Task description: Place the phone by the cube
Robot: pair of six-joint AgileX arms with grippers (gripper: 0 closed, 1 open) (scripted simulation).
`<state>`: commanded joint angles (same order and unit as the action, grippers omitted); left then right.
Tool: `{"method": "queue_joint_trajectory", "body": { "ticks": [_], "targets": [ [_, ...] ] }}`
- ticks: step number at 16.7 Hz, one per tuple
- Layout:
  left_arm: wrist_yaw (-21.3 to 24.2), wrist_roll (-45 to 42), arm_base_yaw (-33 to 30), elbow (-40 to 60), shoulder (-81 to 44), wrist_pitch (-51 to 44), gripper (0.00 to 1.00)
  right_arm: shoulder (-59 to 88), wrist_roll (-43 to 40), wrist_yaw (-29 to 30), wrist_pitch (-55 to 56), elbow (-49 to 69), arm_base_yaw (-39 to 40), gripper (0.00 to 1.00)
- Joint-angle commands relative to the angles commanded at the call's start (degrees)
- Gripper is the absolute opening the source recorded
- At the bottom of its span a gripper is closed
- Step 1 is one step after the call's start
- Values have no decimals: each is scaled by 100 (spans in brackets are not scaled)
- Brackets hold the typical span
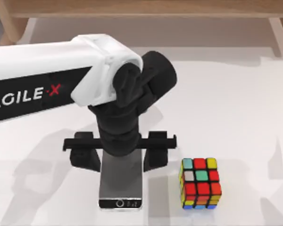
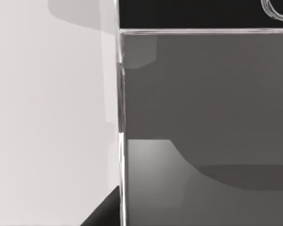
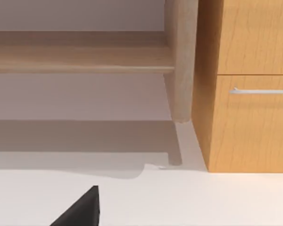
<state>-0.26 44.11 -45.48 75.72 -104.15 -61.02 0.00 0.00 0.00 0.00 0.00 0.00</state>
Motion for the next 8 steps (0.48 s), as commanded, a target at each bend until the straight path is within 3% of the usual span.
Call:
{"method": "queue_joint_trajectory", "body": {
  "ticks": [8],
  "targets": [
    [4,-2,0,-71,49,233,0,0,0,0,0,0,0,100]
  ]
}}
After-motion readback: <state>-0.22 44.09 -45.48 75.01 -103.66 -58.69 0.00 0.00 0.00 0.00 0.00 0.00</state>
